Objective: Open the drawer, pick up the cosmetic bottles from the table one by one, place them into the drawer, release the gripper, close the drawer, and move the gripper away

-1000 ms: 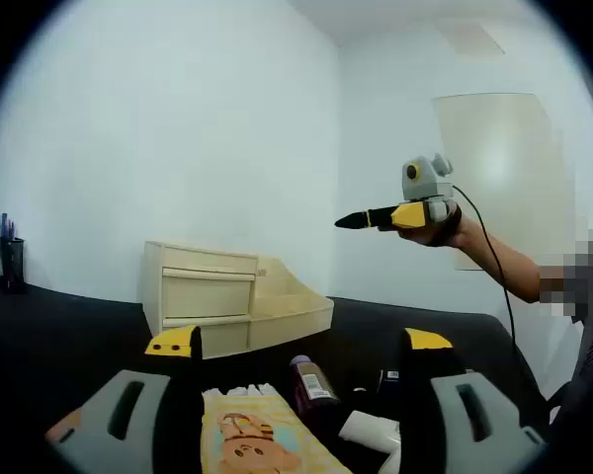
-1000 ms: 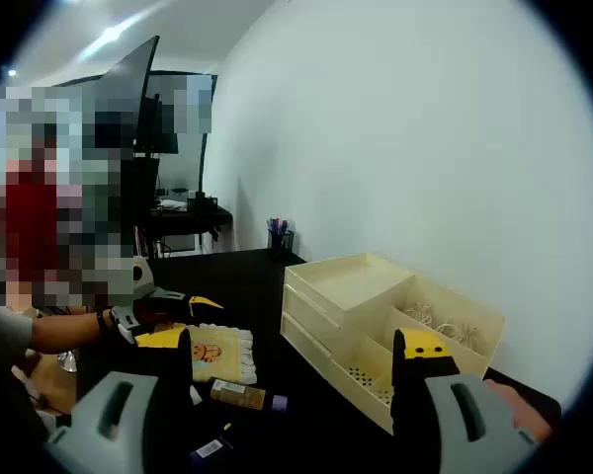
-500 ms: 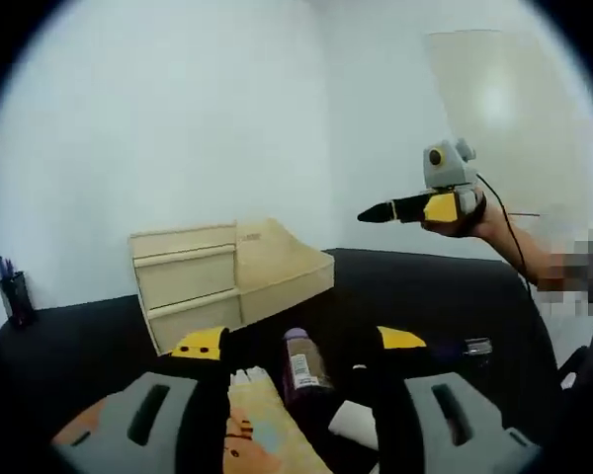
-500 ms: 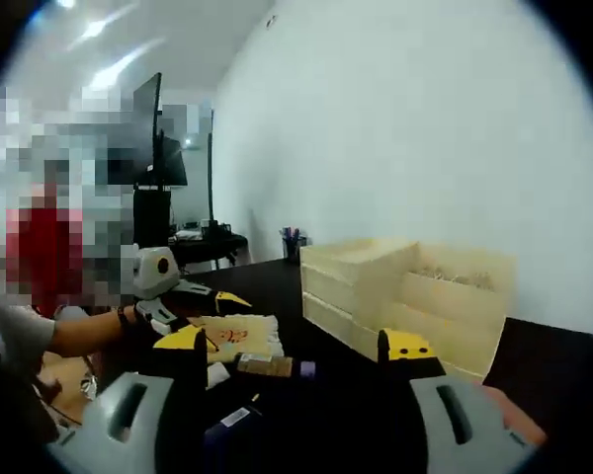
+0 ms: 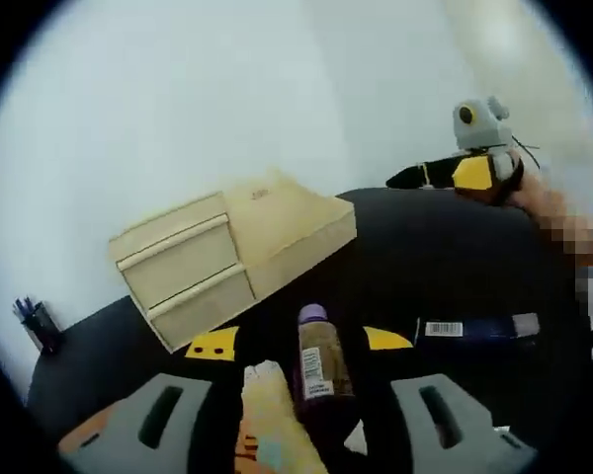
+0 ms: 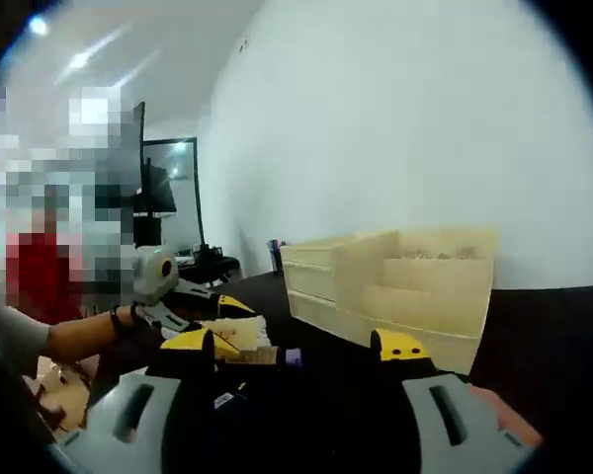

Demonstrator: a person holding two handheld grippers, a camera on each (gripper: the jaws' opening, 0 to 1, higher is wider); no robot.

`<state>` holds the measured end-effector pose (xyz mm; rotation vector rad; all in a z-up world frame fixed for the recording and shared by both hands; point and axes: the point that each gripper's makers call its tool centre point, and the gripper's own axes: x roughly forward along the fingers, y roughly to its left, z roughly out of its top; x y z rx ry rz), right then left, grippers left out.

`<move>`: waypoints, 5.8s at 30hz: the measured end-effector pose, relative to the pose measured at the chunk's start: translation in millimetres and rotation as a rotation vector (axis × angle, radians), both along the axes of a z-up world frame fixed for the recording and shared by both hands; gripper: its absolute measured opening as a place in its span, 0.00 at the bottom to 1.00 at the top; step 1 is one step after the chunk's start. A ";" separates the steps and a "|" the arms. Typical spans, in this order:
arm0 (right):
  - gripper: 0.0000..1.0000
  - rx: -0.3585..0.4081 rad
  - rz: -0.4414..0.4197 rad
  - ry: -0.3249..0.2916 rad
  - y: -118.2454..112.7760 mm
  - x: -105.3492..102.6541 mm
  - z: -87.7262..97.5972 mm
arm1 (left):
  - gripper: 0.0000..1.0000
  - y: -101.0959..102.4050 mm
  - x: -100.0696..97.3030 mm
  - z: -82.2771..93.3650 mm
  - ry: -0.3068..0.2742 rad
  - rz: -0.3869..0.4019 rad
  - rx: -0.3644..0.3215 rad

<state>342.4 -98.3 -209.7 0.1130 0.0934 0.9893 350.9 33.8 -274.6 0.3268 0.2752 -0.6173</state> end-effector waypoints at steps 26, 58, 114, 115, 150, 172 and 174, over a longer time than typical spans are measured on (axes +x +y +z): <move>0.56 -0.013 0.008 0.017 9.5 -14.1 -17.5 | 0.40 -19.8 15.8 -40.6 0.124 0.064 0.264; 0.56 -0.020 0.019 0.021 10.2 -10.8 -21.0 | 0.27 -18.3 23.5 -45.6 0.158 0.095 0.191; 0.31 0.270 0.505 -0.131 27.5 -102.8 49.6 | 0.25 -126.5 -114.9 76.4 0.239 -0.770 -0.575; 0.31 0.261 0.503 -0.138 27.9 -102.1 48.3 | 0.25 -127.2 -116.2 76.1 0.243 -0.777 -0.577; 0.26 0.282 0.611 -0.030 40.7 -121.3 39.4 | 0.24 -142.6 -125.7 60.2 0.253 -0.816 -0.480; 0.17 0.215 0.523 -0.074 37.5 -114.0 37.0 | 0.39 -144.6 -114.2 59.2 0.156 -0.772 -0.423; 0.17 0.217 0.507 -0.082 36.2 -112.7 38.8 | 0.44 -142.7 -111.4 58.5 0.148 -0.760 -0.418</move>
